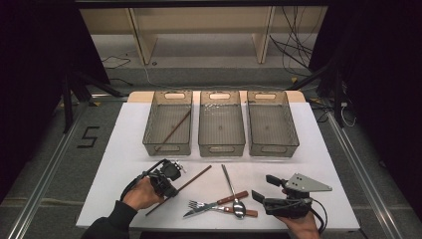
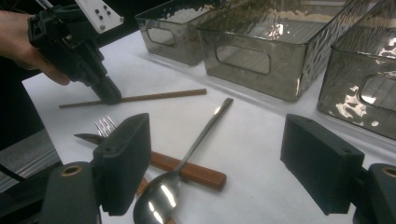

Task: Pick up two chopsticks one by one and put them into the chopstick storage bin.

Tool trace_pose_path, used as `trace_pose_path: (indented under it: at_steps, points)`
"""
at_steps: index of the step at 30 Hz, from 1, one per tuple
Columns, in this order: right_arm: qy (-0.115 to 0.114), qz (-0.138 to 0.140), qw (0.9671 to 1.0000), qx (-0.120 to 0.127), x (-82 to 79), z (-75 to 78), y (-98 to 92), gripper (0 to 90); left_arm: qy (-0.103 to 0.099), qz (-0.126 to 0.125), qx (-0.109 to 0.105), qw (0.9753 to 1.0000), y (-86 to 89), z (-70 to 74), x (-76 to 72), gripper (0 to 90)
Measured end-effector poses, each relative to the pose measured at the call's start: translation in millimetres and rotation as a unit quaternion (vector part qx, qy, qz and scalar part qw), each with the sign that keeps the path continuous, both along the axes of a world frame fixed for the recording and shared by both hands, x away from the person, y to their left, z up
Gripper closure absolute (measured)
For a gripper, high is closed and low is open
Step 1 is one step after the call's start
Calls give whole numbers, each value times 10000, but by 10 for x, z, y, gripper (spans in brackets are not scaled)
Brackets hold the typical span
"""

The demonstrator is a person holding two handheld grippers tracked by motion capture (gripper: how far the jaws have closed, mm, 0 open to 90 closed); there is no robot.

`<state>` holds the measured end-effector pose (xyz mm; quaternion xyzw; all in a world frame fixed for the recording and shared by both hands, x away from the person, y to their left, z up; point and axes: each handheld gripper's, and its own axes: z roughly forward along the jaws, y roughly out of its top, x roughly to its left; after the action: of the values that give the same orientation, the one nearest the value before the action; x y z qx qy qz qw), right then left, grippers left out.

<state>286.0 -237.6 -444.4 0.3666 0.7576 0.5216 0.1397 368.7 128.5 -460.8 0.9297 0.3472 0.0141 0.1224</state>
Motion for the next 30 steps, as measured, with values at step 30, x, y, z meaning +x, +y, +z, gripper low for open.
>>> trace_pose_path:
  at_steps: [30]
  points:
    - [-2, -41, 10000, 13, -5, 1, -15, 253, -490, -2, -700, 9963, 256, 493, 35, 851]
